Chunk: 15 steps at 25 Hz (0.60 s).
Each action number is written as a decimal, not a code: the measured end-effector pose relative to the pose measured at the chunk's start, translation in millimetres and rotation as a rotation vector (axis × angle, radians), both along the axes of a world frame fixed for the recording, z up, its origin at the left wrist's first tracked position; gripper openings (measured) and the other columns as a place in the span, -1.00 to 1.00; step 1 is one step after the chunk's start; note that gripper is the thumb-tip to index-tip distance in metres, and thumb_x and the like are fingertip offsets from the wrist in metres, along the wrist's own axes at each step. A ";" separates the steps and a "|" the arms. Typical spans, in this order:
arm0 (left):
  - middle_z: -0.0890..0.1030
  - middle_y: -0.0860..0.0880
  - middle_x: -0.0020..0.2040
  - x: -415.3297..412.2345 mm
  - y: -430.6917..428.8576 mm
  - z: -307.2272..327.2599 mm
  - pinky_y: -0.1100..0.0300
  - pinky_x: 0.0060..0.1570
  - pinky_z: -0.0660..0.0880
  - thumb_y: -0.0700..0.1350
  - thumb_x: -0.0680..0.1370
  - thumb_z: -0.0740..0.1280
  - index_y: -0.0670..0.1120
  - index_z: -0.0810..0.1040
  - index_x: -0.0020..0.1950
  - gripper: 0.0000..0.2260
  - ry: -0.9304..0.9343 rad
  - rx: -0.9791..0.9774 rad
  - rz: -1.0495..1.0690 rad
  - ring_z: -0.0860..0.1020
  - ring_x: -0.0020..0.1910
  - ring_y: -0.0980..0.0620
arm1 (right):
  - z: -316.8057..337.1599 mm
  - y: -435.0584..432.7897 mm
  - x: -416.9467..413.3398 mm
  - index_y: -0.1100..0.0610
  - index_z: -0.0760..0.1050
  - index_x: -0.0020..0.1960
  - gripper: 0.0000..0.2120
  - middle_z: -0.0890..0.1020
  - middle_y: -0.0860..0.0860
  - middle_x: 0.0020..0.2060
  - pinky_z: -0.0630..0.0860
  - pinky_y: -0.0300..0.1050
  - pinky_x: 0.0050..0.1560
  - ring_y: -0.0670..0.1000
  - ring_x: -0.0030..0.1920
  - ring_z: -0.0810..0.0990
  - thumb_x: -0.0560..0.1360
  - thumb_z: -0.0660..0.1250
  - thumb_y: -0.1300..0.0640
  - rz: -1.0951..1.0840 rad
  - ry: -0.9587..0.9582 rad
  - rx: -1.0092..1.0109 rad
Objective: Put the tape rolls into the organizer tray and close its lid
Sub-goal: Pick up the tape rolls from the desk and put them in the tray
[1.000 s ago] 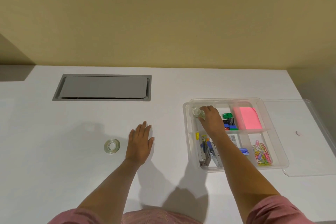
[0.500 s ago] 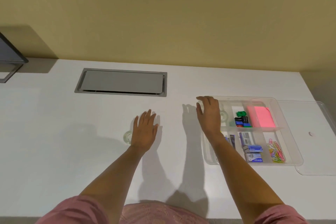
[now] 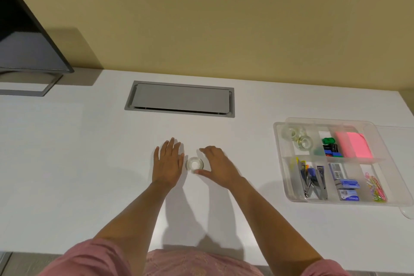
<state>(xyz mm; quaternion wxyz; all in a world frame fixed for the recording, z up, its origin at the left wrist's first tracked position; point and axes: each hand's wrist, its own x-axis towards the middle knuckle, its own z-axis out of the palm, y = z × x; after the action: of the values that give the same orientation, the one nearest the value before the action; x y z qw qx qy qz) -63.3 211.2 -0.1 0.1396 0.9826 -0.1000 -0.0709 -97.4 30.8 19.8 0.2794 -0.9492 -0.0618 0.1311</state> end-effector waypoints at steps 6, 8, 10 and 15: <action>0.33 -0.14 0.47 2.0 15.3 -5.0 -0.13 0.43 0.17 0.11 0.52 -0.25 -0.12 0.35 0.41 -0.36 0.035 -0.009 -0.023 0.28 0.46 -0.16 | -8.5 28.0 1.6 0.11 0.31 0.38 -0.44 0.43 0.07 0.30 0.40 -0.04 0.28 0.10 0.29 0.39 0.45 0.39 0.04 0.059 -0.037 -0.054; 0.31 -0.13 0.48 1.5 14.8 -7.3 -0.11 0.43 0.16 0.12 0.52 -0.26 -0.11 0.32 0.43 -0.36 0.052 -0.004 -0.038 0.26 0.46 -0.15 | -7.8 29.3 1.5 0.10 0.35 0.36 -0.50 0.45 0.06 0.27 0.44 -0.07 0.21 0.09 0.26 0.40 0.45 0.38 0.10 0.003 -0.045 -0.023; 0.29 -0.12 0.49 0.0 12.7 -9.7 -0.09 0.44 0.15 0.13 0.51 -0.27 -0.10 0.29 0.45 -0.34 0.056 0.001 -0.055 0.24 0.48 -0.14 | -4.7 24.4 1.5 0.10 0.37 0.34 -0.52 0.46 0.06 0.25 0.47 -0.07 0.17 0.09 0.24 0.41 0.45 0.39 0.12 -0.084 -0.073 0.025; 0.20 -0.10 0.53 -6.8 -6.1 -8.0 -0.06 0.46 0.11 0.16 0.46 -0.32 -0.08 0.21 0.49 -0.29 0.081 0.006 -0.076 0.17 0.50 -0.11 | 13.5 -19.8 6.5 0.14 0.39 0.32 -0.50 0.47 0.11 0.23 0.36 -0.19 0.19 0.11 0.21 0.42 0.42 0.43 0.15 -0.305 -0.178 0.112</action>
<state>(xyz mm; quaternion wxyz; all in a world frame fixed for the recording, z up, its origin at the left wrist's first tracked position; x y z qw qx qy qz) -70.1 205.1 -8.1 0.1379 0.9748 -0.1315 -0.1164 -91.0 11.1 33.2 0.3418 -0.9384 0.0510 -0.0010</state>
